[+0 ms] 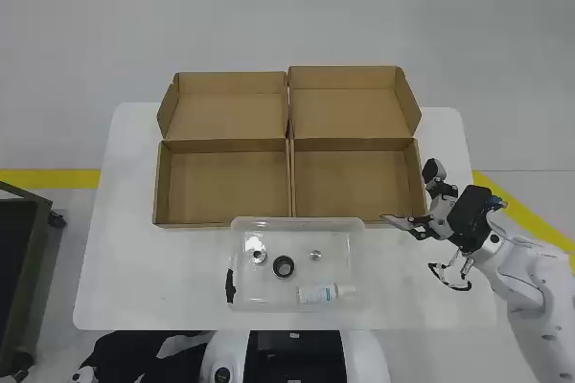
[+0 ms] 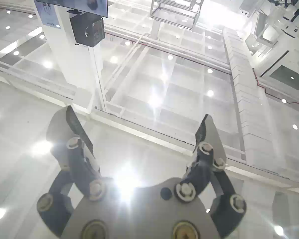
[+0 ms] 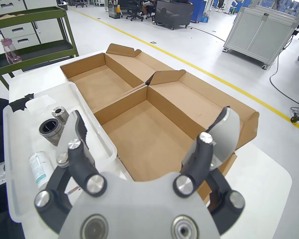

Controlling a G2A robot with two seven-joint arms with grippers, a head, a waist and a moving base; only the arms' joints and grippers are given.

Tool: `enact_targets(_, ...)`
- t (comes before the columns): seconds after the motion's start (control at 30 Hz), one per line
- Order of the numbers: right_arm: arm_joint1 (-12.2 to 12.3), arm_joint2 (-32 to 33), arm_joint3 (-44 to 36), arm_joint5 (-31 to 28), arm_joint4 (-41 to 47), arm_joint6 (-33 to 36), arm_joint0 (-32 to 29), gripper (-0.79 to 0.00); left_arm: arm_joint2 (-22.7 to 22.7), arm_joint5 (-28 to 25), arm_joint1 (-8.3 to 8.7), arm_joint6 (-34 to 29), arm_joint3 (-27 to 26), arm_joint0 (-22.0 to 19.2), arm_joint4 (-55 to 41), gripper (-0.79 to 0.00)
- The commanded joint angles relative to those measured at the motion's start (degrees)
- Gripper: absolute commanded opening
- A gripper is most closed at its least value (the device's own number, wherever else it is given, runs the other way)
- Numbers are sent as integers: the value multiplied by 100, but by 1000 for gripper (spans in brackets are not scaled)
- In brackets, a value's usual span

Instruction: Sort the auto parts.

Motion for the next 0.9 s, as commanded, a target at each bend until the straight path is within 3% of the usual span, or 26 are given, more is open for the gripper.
enact_targets(0.0,0,0,0,0,0,0,0,0,0,0,0,0,0,0,0,0)
enact_targets(0.4,-10,-207,-119,-131,-27,225,61,0,0,0,0,0,0,0,0,0)
enact_targets(0.7,-64,-1201,-169,-851,-81,936,657,0,0,0,0,0,0,0,0,0)
enact_targets(0.87,-112,-1833,-256,-945,-425,1712,1051,0,0,0,0,0,0,0,0,0)
